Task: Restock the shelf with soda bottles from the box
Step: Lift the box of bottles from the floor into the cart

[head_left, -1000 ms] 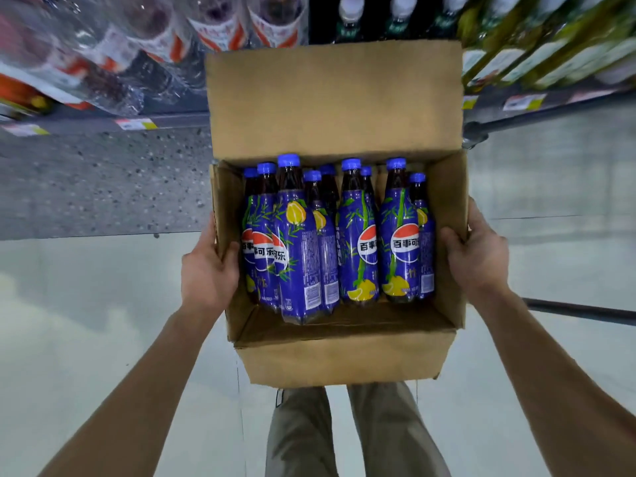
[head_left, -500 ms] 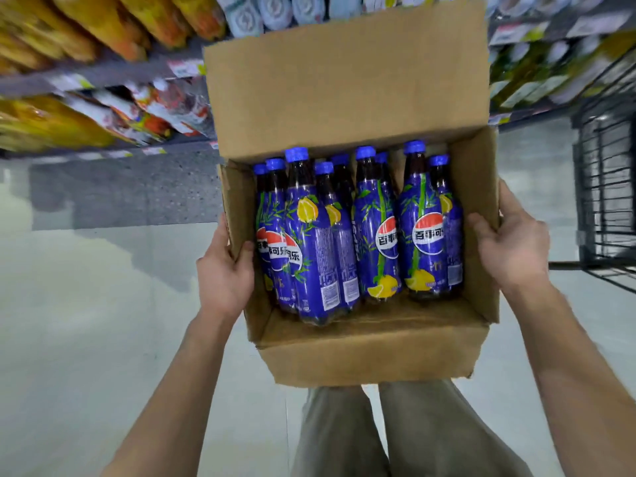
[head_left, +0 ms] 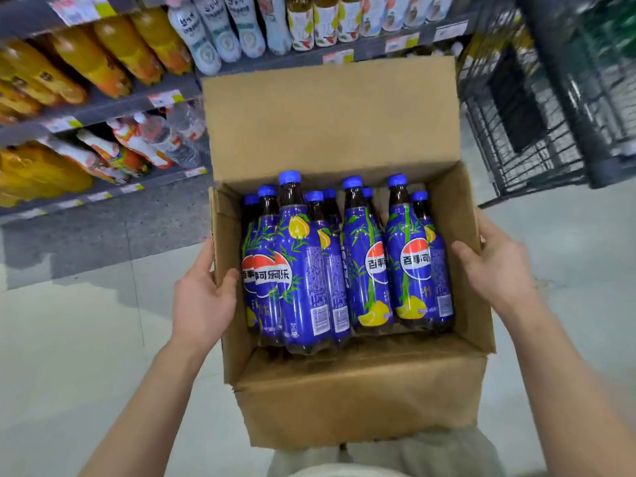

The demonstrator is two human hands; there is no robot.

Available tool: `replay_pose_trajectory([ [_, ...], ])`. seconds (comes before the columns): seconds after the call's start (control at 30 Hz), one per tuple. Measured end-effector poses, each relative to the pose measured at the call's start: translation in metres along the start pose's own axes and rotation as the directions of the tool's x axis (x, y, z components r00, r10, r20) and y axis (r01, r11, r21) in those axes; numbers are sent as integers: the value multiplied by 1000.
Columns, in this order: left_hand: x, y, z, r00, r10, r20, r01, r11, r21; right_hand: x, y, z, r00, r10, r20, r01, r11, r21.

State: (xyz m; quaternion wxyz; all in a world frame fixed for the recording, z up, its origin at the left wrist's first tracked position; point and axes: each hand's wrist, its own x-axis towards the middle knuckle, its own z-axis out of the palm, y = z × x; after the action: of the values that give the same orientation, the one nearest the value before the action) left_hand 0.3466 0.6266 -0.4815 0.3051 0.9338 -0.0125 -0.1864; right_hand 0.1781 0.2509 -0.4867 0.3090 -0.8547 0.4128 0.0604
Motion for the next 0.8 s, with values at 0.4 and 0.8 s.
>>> replay_pose_trajectory([
  [0.4, -126, 52, 31, 988, 92, 121, -100, 993, 59, -132, 128, -56, 989, 117, -87, -108, 989, 96],
  [0.8, -267, 91, 120, 979, 158, 127, -160, 987, 9, -202, 273, -140, 984, 154, -89, -145, 985, 95],
])
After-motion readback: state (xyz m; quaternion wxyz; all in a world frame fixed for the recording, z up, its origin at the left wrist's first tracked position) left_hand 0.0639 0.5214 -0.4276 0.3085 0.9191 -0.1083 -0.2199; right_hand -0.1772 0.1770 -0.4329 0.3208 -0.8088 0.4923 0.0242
